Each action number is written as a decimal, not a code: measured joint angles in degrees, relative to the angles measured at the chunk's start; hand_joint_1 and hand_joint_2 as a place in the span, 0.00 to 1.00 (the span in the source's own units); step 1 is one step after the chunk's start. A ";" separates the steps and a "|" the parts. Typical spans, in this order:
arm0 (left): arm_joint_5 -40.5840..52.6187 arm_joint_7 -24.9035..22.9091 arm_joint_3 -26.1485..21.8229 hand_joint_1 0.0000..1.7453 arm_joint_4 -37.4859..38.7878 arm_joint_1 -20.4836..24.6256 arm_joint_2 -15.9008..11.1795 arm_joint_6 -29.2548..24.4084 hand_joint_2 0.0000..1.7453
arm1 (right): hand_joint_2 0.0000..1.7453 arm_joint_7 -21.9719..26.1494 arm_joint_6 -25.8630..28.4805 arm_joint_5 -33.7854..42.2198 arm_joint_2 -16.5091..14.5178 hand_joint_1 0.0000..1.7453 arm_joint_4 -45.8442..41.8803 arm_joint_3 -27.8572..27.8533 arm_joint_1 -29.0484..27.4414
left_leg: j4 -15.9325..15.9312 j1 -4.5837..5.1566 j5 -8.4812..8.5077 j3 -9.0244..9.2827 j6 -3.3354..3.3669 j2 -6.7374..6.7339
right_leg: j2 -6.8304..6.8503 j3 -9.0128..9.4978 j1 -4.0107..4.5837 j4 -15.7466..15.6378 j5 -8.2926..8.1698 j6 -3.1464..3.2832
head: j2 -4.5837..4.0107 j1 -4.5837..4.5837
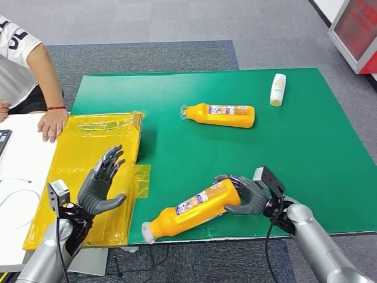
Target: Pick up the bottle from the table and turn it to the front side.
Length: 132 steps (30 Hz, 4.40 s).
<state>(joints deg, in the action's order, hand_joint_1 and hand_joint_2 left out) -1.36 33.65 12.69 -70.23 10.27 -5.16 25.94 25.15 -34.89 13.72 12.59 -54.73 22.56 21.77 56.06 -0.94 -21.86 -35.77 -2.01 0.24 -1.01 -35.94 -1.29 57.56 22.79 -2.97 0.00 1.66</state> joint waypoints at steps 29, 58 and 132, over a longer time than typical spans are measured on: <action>0.66 -1.62 -4.79 0.00 -5.95 -7.08 -0.10 -1.55 1.00 | 1.00 -18.72 27.07 -56.10 -1.49 0.00 -16.17 10.38 6.04 | 0.00 0.00 0.04 0.01 0.00 -0.01 | 0.00 0.00 0.01 0.01 0.00 0.00 | 0.00 -0.01; 1.73 -3.08 -7.13 0.00 -6.80 -6.58 0.30 -0.75 1.00 | 1.00 -26.64 20.29 -56.20 -7.58 0.00 -6.01 25.24 16.50 | 0.00 -0.01 0.05 0.01 0.00 0.00 | 0.01 0.00 0.02 0.02 0.00 0.00 | 0.00 -0.01; 1.29 -4.00 -7.52 0.00 -6.83 -5.66 0.86 -1.39 1.00 | 1.00 -35.23 17.59 -63.16 -13.12 1.00 7.59 29.47 21.17 | 0.00 -0.01 0.06 0.05 -0.01 -0.01 | 0.00 -0.01 0.02 0.02 0.00 0.01 | 0.00 -0.01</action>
<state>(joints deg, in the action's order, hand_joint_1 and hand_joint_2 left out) -0.06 29.65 5.17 -77.06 4.62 -4.31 24.55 -10.08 -17.30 -49.45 -0.52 -47.14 52.03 42.94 56.05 -0.95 -21.80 -35.72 -2.01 0.24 -1.01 -35.94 -1.27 57.58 22.78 -2.96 0.00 1.66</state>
